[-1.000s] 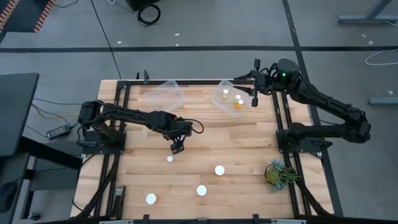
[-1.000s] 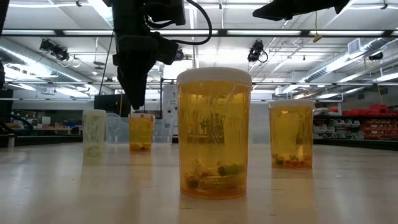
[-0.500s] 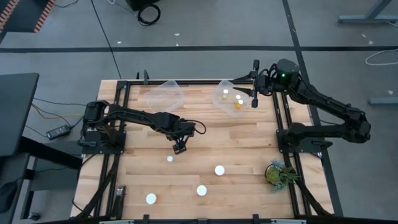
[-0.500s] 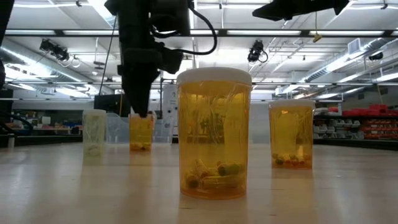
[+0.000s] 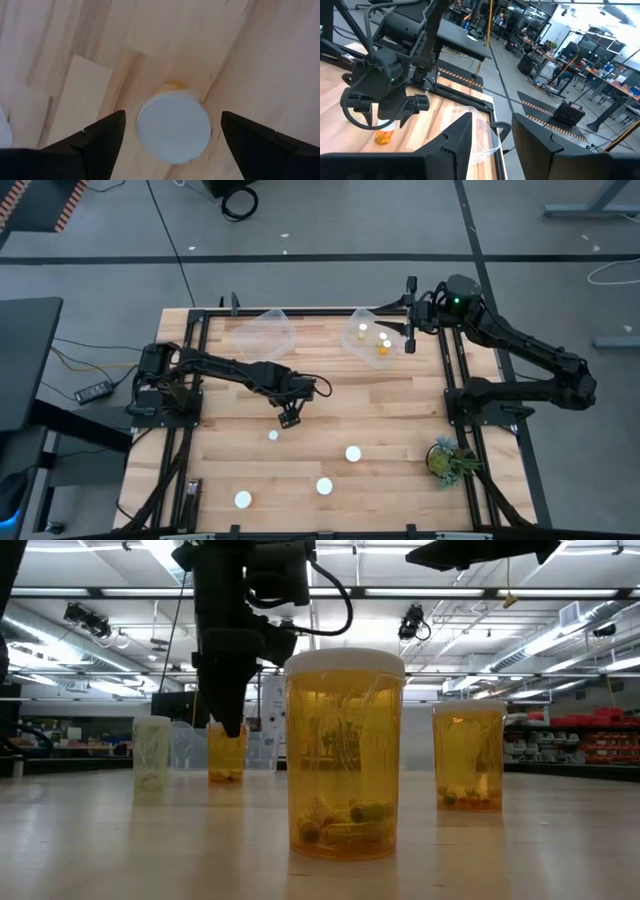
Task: Pick and place medicine bottles into bin by pill shape (circle, oval)
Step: Put the large orange pill bottle into the left transparent bin
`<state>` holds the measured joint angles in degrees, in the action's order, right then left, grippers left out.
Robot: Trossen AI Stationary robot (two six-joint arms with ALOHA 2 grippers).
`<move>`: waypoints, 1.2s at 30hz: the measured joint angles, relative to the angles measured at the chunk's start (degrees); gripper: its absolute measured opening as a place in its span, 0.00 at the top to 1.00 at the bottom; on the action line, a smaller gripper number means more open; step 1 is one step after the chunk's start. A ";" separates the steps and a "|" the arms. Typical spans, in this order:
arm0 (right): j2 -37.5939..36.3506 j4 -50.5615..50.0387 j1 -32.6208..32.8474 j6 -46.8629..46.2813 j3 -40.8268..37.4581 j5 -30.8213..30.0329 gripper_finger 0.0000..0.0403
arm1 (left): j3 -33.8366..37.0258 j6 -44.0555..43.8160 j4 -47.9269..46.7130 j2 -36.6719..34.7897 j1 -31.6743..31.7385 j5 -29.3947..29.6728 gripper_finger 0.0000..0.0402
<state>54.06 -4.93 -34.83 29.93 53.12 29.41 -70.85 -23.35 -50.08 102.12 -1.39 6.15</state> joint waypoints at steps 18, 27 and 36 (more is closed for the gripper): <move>0.00 -0.07 0.02 -0.24 -0.04 0.91 0.64 | 0.02 0.70 0.53 3.96 -0.02 0.00 0.29; 0.00 -0.11 0.02 -0.98 -0.04 0.92 0.64 | 0.02 3.41 0.98 4.09 0.07 -0.02 0.44; 0.00 -0.15 0.52 -1.47 -0.04 1.16 0.64 | 0.00 5.18 1.51 4.07 1.95 -0.18 0.45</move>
<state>54.06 -5.08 -34.31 28.46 53.08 30.57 -70.85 -18.17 -48.57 106.19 0.56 5.97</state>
